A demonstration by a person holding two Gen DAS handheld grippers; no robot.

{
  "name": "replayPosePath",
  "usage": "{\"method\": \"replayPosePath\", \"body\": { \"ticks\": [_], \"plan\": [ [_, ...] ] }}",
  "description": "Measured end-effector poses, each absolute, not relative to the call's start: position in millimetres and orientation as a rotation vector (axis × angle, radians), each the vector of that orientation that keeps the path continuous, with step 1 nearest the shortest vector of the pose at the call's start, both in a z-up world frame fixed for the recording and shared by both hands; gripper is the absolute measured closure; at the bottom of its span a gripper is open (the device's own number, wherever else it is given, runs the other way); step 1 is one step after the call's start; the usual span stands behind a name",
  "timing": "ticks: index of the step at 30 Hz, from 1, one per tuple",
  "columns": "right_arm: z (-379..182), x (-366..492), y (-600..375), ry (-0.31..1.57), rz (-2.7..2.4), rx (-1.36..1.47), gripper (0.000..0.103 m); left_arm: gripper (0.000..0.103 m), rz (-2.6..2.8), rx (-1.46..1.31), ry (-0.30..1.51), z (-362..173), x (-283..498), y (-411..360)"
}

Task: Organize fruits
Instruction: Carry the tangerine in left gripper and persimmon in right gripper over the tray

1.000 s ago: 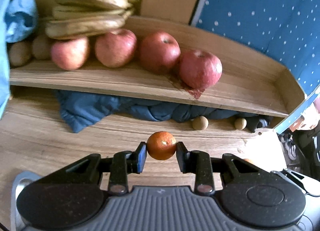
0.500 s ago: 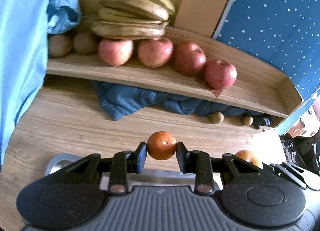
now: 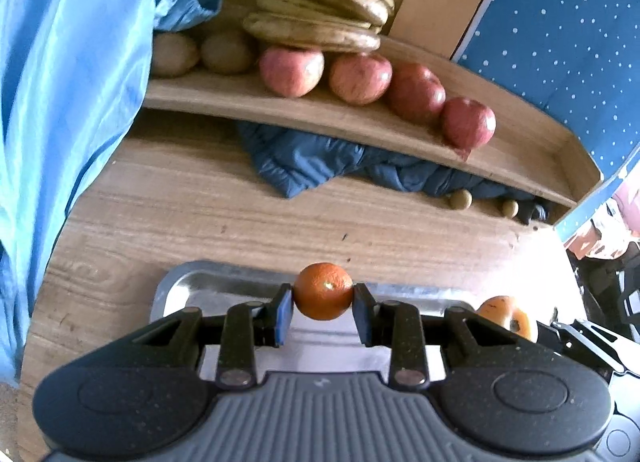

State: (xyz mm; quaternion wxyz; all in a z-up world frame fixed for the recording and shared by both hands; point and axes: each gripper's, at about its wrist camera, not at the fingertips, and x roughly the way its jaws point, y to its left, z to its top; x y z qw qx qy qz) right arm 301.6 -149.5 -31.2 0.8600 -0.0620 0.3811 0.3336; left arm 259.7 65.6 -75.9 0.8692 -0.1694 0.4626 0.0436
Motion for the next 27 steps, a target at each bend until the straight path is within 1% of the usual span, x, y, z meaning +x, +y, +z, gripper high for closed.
{"method": "replayPosePath", "body": {
  "ticks": [11, 19, 27],
  "plan": [
    [-34.9, 247.4, -123.6, 0.838, 0.666, -0.126, 0.055, 0.068, 0.037, -0.317, 1.018, -88.0, 228.0, 91.7],
    [-31.0, 223.5, -108.0, 0.836, 0.712, -0.151, 0.055, 0.068, 0.033, -0.318, 1.036, -94.3, 210.2, 104.9],
    [-39.9, 205.0, -104.3, 0.875, 0.812, -0.171, 0.055, 0.068, 0.047, -0.298, 1.079, -102.8, 203.1, 113.1]
  ]
}}
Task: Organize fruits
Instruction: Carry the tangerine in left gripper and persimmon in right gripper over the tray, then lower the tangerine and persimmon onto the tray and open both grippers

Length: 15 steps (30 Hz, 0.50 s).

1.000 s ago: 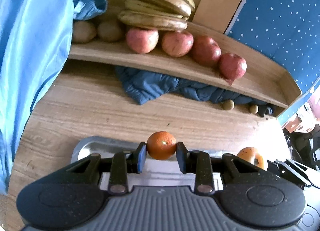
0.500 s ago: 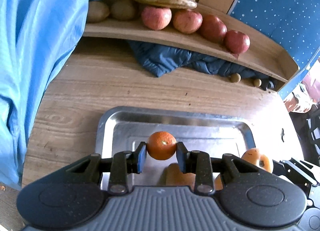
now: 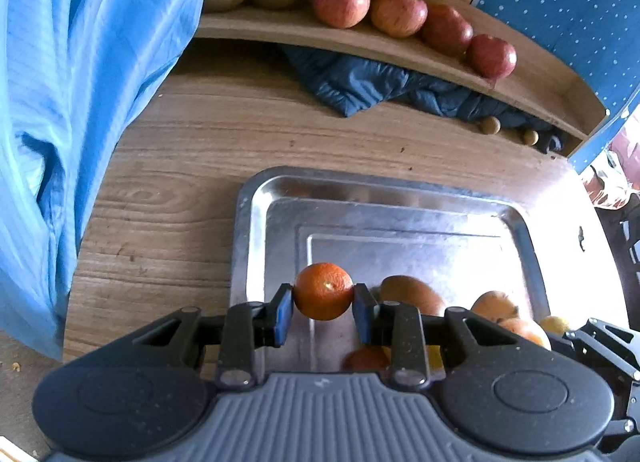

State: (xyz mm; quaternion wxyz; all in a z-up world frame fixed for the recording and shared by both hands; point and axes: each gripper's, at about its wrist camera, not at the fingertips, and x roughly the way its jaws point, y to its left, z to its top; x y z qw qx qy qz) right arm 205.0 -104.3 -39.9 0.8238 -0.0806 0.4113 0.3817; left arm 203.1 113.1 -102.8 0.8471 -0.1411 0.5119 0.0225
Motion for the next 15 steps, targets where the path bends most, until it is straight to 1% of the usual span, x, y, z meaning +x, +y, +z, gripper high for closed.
{"method": "replayPosePath", "body": {
  "ticks": [15],
  "plan": [
    [-64.6, 195.5, -105.3, 0.988, 0.801, -0.168, 0.055, 0.068, 0.015, -0.247, 1.141, -112.2, 205.1, 106.4]
  ]
}}
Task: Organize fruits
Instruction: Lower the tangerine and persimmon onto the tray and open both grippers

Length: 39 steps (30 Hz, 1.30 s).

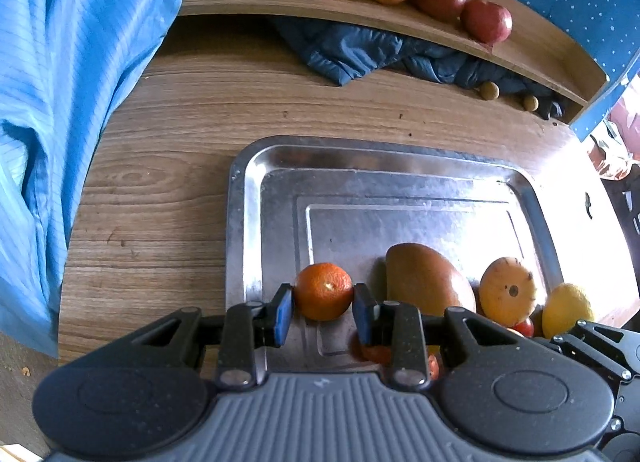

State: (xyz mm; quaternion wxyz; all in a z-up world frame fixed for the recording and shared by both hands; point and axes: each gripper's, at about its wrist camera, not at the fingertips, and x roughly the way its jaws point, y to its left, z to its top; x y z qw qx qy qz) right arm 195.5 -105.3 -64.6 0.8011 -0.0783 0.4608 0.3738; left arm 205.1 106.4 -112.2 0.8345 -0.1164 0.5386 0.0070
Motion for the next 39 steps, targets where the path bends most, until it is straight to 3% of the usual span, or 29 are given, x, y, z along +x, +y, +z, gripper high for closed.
{"method": "replayPosePath", "body": {
  "ticks": [11, 14, 18, 21, 25, 33, 39],
  "plan": [
    [-66.4, 196.6, -105.9, 0.985, 0.794, -0.158, 0.053, 0.065, -0.002, -0.231, 1.151, -114.0, 204.6, 106.5],
    [-64.1, 195.3, -105.7, 0.986, 0.798, -0.156, 0.052, 0.048, -0.022, -0.238, 1.165, -112.7, 202.5, 107.8],
    [-58.8, 193.0, -105.5, 0.979, 0.810, -0.168, 0.041, 0.036, -0.043, -0.236, 1.173, -109.8, 197.4, 112.2],
    [-54.0, 192.4, -109.3, 0.982, 0.803, -0.162, 0.034, 0.017, -0.062, -0.229, 1.173, -103.8, 189.6, 116.6],
    [-43.3, 191.1, -118.4, 0.971, 0.782, -0.137, 0.023, 0.006, -0.089, -0.208, 1.184, -98.6, 180.6, 120.3],
    [-19.3, 186.7, -129.1, 0.940, 0.733, -0.147, 0.002, 0.001, -0.114, -0.084, 1.232, -90.4, 173.5, 110.9],
    [-9.9, 188.5, -137.1, 0.945, 0.638, -0.187, 0.001, 0.001, -0.134, 0.012, 1.246, -86.1, 175.1, 98.2]
  ]
}}
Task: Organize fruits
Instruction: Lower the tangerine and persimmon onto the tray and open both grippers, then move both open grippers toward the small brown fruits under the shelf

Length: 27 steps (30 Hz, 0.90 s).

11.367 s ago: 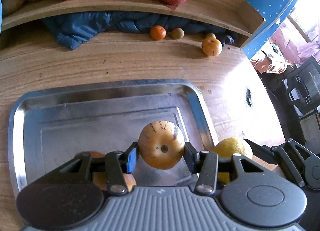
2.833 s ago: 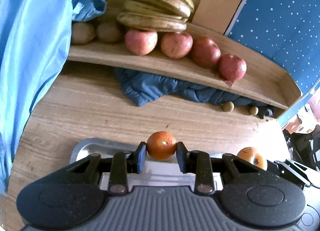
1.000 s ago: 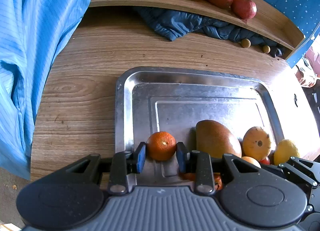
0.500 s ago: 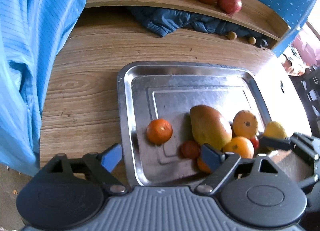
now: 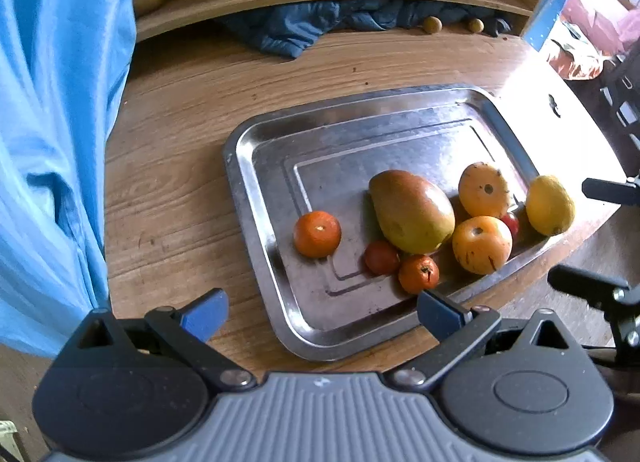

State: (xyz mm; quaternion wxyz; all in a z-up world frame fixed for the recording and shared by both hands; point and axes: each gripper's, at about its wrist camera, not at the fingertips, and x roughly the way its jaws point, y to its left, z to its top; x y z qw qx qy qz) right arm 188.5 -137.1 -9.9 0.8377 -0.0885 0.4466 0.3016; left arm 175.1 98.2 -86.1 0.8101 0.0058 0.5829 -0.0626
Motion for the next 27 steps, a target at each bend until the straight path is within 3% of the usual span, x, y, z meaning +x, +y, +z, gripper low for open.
{"method": "replayPosePath", "body": {
  "ticks": [27],
  "plan": [
    [-7.7, 257.3, -213.3, 0.871, 0.445, -0.100, 0.001, 0.001, -0.096, 0.028, 1.128, -50.1, 267.6, 8.4]
  ]
}}
